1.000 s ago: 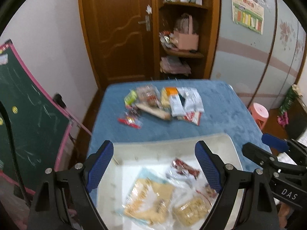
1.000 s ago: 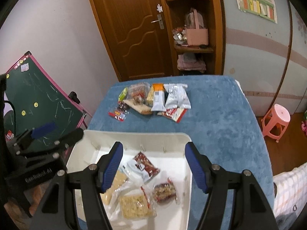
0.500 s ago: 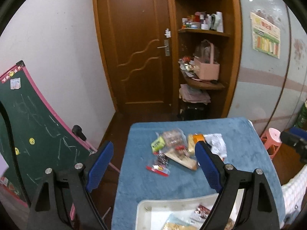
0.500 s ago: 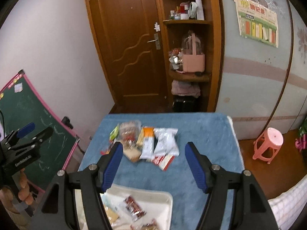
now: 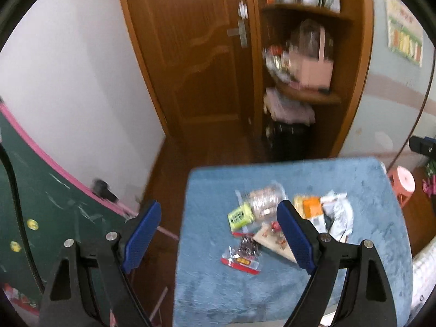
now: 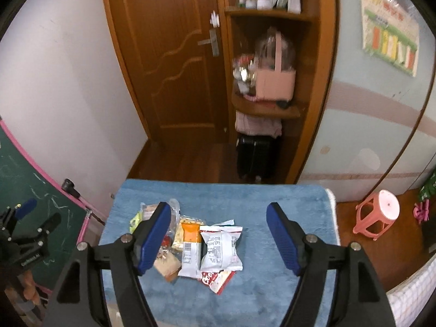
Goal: Organize snacks
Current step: 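Grasp the dark nut bag with left tool while right tool grasps white chip bag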
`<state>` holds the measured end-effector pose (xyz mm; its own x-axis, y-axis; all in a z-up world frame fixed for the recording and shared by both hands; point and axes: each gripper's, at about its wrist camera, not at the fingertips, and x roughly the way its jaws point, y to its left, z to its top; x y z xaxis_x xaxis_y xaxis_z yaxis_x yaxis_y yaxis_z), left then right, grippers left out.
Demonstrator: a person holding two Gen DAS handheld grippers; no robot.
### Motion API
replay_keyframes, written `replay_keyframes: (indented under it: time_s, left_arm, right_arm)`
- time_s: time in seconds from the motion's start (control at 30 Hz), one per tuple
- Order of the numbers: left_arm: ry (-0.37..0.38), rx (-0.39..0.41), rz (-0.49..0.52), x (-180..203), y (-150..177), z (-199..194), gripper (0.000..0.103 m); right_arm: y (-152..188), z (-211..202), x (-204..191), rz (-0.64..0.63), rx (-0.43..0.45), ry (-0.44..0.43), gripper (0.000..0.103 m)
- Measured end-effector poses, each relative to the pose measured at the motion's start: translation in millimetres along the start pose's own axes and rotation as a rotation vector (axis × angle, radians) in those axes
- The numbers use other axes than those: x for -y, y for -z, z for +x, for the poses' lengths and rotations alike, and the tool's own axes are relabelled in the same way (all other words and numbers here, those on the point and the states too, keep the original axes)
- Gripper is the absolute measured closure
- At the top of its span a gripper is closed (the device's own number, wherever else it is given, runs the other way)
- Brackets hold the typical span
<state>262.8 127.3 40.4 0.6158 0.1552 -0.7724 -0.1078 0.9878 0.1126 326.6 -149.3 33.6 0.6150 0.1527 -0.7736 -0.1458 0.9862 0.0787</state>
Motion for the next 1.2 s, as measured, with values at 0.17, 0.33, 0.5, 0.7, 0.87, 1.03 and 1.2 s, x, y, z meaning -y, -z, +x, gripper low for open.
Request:
replay_keyframes:
  time_s: [0.17, 0.33, 0.5, 0.7, 0.87, 1.03, 1.2]
  left_arm:
    - [0.064, -0.22, -0.024, 4, 21, 97, 0.017]
    - [0.052, -0.377, 0.021, 10, 63, 169, 0.017]
    - [0.064, -0.451, 0.053, 12, 89, 204, 0.017]
    - [0.105, -0.475, 0.033, 16, 95, 224, 0.017]
    - [0.103, -0.494, 0.053, 28, 99, 236, 0.017]
    - [0.111, -0.514, 0.052, 36, 105, 246, 0.017]
    - [0.112, -0.513, 0.025, 40, 102, 258, 0.02]
  right_arm:
    - [16, 77, 3, 0.002, -0.134, -0.004, 0.03]
    - [55, 142, 6, -0.007, -0.279, -0.001, 0.03]
    - [81, 179, 13, -0.004, -0.367, 0.0, 0.03]
    - [91, 205, 16, 0.048, -0.426, -0.04, 0.03]
    - [105, 229, 10, 0.053, -0.472, -0.025, 0.03]
    - [116, 234, 12, 0.06, -0.466, -0.02, 0.036]
    - [118, 222, 29, 0.106, -0.451, -0.038, 0.043]
